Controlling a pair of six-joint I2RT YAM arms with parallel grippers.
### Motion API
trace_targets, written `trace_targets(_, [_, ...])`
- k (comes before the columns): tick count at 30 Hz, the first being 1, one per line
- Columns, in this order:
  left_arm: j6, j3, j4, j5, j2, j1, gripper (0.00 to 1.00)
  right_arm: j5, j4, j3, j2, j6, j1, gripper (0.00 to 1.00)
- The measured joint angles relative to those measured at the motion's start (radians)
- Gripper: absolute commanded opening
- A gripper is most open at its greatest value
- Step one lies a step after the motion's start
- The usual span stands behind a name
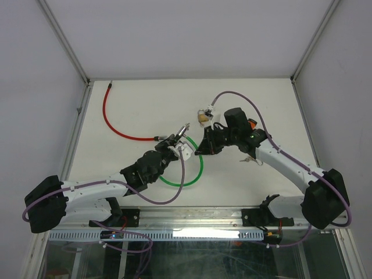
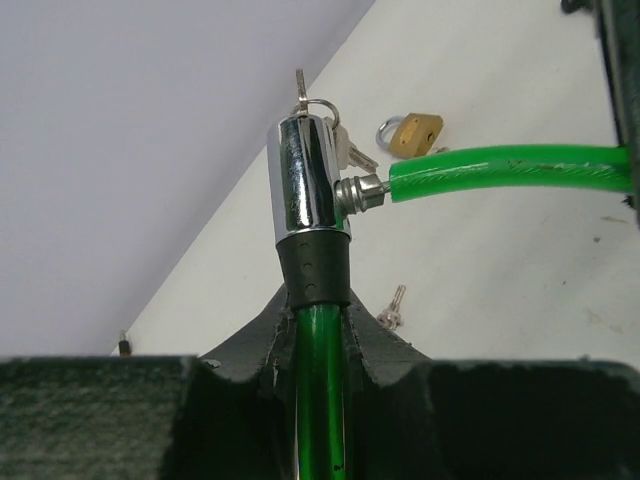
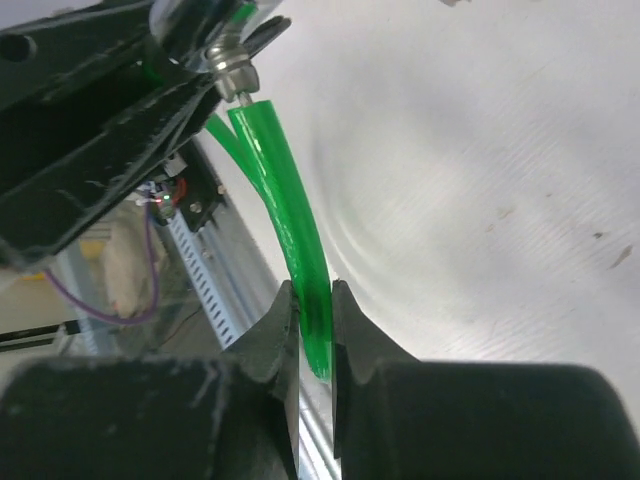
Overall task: Lock with the key
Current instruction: Lock the lock.
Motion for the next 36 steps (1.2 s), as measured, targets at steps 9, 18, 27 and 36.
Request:
trace_targets(9, [-0.024, 0.0, 0.021, 0.106, -0.008, -0.002, 0.0, 0.035, 0.345, -0.225, -0.058, -0.235, 0.013, 0.0])
trace_targets(18, [-0.025, 0.031, 0.048, 0.207, -0.015, -0.006, 0.0, 0.066, 0.739, -0.396, -0.095, -0.411, 0.021, 0.0])
trace_targets(27, [-0.04, 0.139, -0.032, 0.414, 0.006, 0.093, 0.0, 0.129, 1.182, -0.499, -0.018, -0.536, 0.006, 0.0])
trace_targets(36, [-0.136, 0.142, -0.116, 0.614, 0.084, 0.226, 0.0, 0.124, 1.207, -0.544, 0.072, -0.554, -0.015, 0.0])
